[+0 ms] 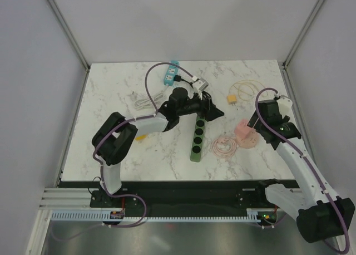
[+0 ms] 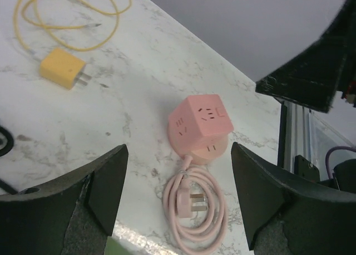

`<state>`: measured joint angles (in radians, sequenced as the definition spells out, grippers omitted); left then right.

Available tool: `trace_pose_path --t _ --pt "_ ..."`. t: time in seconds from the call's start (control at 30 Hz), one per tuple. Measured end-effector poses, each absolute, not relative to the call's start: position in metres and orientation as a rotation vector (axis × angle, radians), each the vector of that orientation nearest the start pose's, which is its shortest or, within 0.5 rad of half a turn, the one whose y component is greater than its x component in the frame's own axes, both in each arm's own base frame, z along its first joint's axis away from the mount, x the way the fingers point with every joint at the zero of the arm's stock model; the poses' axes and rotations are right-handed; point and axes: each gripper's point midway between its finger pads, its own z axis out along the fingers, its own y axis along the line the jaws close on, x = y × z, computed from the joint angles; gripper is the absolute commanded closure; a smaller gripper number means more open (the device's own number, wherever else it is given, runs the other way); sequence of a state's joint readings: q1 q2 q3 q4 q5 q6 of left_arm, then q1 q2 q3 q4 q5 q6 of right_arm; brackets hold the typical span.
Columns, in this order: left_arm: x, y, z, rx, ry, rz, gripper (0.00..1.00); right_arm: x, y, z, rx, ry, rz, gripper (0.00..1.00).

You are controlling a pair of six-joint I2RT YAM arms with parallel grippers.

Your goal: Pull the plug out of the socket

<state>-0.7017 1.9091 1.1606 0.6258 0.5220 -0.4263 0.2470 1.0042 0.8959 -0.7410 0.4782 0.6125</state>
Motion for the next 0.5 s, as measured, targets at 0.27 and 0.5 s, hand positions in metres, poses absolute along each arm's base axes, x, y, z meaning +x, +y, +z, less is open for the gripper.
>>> trace_pose_path --t 0.27,0.5 --pt "0.299 -0.498 0.179 0.864 1.652 -1.180 0.15 0.251 -0.036 0.145 0.848 2.189 -0.196 0.43" --pt "0.282 -0.542 0.148 0.949 1.677 -0.943 0.04 0.237 -0.060 0.111 1.009 2.212 -0.179 0.43"
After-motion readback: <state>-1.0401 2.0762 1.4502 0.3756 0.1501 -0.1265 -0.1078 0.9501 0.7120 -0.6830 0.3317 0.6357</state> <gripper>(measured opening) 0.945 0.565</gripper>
